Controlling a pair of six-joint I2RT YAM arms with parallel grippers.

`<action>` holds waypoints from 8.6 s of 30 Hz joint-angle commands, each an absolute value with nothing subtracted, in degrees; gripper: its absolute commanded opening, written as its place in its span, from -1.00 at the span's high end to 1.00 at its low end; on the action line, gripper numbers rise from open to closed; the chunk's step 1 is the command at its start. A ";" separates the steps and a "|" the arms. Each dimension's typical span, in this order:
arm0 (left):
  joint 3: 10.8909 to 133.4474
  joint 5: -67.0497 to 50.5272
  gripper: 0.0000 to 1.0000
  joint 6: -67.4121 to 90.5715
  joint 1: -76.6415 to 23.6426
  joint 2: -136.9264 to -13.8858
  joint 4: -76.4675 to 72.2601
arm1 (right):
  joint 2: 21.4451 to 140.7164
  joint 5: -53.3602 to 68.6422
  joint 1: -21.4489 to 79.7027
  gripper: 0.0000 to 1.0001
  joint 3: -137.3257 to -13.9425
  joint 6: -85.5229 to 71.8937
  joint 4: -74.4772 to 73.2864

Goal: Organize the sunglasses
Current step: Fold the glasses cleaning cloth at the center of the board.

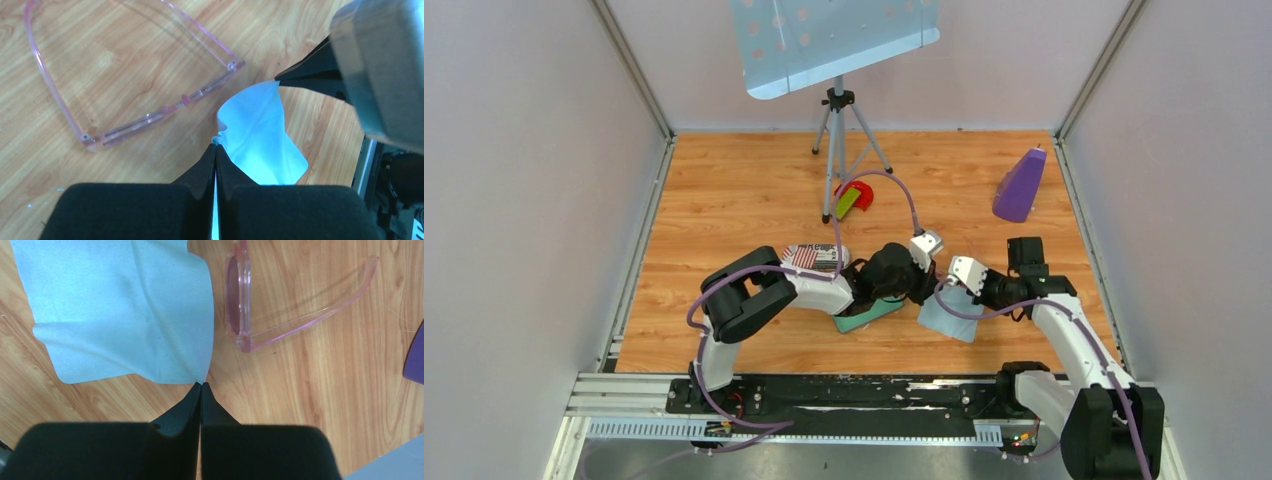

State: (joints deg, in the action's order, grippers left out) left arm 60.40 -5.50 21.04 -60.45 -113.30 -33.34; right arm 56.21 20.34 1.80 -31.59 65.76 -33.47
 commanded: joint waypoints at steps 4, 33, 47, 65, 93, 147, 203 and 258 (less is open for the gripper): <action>59.21 -5.59 1.00 21.93 -60.05 -112.96 -33.63 | 54.59 20.91 1.15 1.00 -28.34 67.04 -34.94; 56.06 -7.08 1.00 20.05 -59.88 -111.46 -35.29 | 40.95 27.58 1.15 0.93 -24.96 69.70 -44.97; 55.22 -10.41 1.00 20.16 -59.92 -111.33 -35.45 | 42.73 30.51 0.71 0.54 -30.16 72.44 -54.99; 55.11 -9.84 1.00 20.02 -59.90 -111.18 -35.76 | 65.39 40.23 -4.79 -0.04 -41.38 75.91 -63.52; 55.80 -9.87 1.00 20.30 -59.85 -111.71 -35.77 | 79.99 39.20 -9.84 0.17 -44.07 77.30 -61.89; 53.86 -3.27 1.00 15.63 -59.36 -107.73 -37.95 | 75.15 36.43 -8.93 0.91 -48.31 63.45 -49.34; 54.36 -9.17 0.94 14.79 -59.18 -109.54 -32.33 | 63.54 37.38 -5.11 0.84 -36.25 68.31 -53.94; 52.51 -11.65 0.87 21.30 -59.27 -114.83 -40.46 | 62.82 34.83 -3.98 0.60 -36.86 65.14 -54.18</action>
State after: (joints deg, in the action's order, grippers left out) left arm 52.97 -11.88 20.34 -59.68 -113.21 -37.78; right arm 64.25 35.51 -4.82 -36.69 66.50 -53.52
